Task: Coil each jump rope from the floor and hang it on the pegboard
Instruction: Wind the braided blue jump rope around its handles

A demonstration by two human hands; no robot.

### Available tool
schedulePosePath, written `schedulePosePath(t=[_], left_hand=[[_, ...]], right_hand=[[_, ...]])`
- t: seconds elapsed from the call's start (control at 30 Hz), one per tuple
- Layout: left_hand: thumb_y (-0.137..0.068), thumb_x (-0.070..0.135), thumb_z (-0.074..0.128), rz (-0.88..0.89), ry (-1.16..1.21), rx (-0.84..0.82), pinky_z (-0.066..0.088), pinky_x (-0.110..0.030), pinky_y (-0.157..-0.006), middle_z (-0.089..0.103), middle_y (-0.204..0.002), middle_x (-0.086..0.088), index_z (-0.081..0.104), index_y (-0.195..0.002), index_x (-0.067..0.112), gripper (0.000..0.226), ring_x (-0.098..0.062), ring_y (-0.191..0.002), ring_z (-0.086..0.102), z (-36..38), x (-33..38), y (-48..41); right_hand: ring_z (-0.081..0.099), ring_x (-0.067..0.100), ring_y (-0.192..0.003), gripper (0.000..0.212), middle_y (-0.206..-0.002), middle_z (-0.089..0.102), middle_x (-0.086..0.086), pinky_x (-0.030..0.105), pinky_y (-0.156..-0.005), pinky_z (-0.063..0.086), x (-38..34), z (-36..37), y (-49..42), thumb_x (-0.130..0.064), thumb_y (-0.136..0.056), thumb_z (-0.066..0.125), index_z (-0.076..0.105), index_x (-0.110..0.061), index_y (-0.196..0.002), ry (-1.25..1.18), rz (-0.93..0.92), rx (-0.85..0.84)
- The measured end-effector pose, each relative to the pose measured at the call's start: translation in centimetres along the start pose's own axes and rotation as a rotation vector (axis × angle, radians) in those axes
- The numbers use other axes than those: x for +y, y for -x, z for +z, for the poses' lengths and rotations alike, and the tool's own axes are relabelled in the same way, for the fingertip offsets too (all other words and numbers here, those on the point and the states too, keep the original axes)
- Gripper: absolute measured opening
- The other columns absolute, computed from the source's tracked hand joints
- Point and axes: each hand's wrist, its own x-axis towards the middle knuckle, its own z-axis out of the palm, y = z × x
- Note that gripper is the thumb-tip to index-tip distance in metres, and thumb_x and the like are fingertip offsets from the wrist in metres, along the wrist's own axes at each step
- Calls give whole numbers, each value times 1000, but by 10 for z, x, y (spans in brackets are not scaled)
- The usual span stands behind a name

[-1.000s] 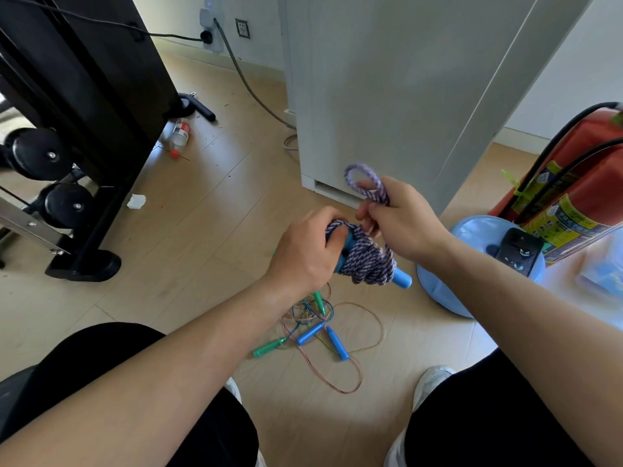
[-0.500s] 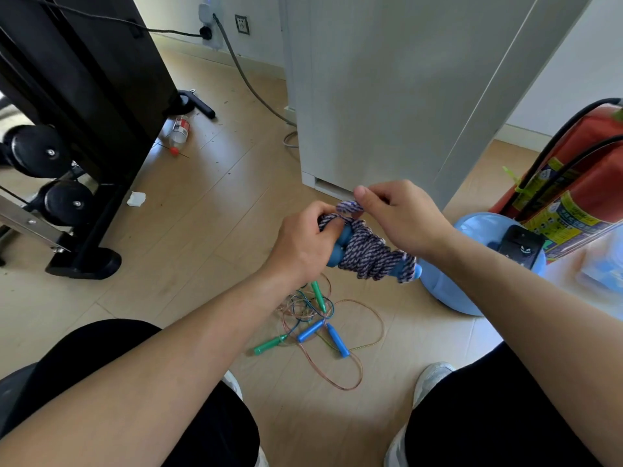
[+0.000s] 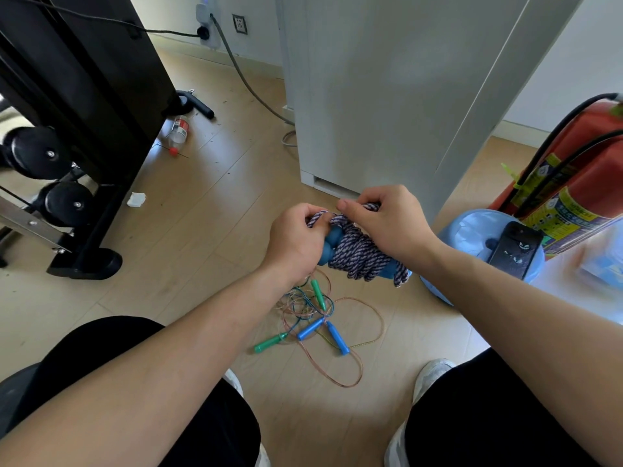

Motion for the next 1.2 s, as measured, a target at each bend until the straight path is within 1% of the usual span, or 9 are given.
schedulePosePath(t=[0.13, 0.33, 0.43, 0.5, 0.57, 0.8, 0.9, 1.0, 1.2], left_hand=[[-98, 24, 61, -54, 52, -48, 58, -39, -85, 73, -100, -2, 70, -105, 14, 15, -19, -94, 69, 2, 1, 3], [-100, 29, 56, -28, 89, -107, 55, -37, -78, 73, -96, -5, 72, -100, 12, 23, -23, -90, 68, -2, 8, 4], [-93, 36, 68, -17, 150, -156, 57, -36, -78, 75, -91, -1, 73, -95, 14, 23, -18, -86, 71, -3, 10, 8], [-87, 27, 77, -27, 166, -184, 60, -38, -82, 75, -93, -3, 72, -94, 17, 14, -20, -89, 73, -4, 11, 9], [-86, 19, 77, -19, 136, -197, 59, -43, -86, 75, -96, -4, 71, -94, 20, 10, -22, -91, 72, -5, 10, 7], [-87, 13, 73, -48, 144, -140, 59, -42, -87, 75, -96, -4, 73, -96, 20, 12, -22, -93, 72, -3, 10, 6], [-86, 8, 71, -50, 146, -99, 59, -36, -84, 74, -95, -3, 72, -91, 23, 16, -20, -93, 71, -6, 11, 4], [-85, 2, 69, -60, 182, -114, 58, -29, -78, 74, -93, -3, 72, -87, 24, 22, -18, -90, 70, -8, 14, 4], [-89, 3, 61, -38, 175, -160, 55, -28, -77, 73, -96, -4, 73, -100, 17, 21, -18, -91, 68, -7, 16, 5]], right_hand=[[52, 1, -55, 37, -61, 57, -9, 9, -47, 35, -1, 4, 4, -42, -88, 69, 55, -25, -59, 60, 7, 48], [55, 4, -62, 33, -66, 60, -8, 11, -47, 34, 0, 6, 8, -43, -92, 65, 62, -20, -68, 65, 15, 98], [55, 7, -62, 33, -65, 59, -8, 12, -48, 33, 1, 6, 10, -43, -93, 63, 62, -20, -70, 51, 22, 123], [56, 6, -63, 32, -66, 61, -8, 13, -48, 35, 1, 6, 11, -44, -93, 64, 64, -19, -72, 39, 23, 126], [57, 4, -64, 32, -67, 61, -9, 13, -49, 35, 2, 7, 12, -45, -93, 64, 65, -19, -74, 37, 22, 122], [60, -6, -73, 14, -72, 65, -16, 6, -57, 40, 3, 7, 14, -34, -87, 70, 65, -27, -75, -84, -23, 74], [62, -3, -74, 18, -74, 67, -15, 11, -59, 45, 3, 6, 13, -42, -85, 74, 66, -30, -74, -89, -34, 13], [64, 0, -79, 17, -79, 69, -14, 19, -64, 48, 5, 7, 12, -42, -86, 73, 66, -28, -79, -62, -30, -24], [65, 8, -82, 18, -82, 69, -9, 31, -71, 54, 8, 7, 10, -36, -83, 76, 65, -24, -79, -77, -14, -36]])
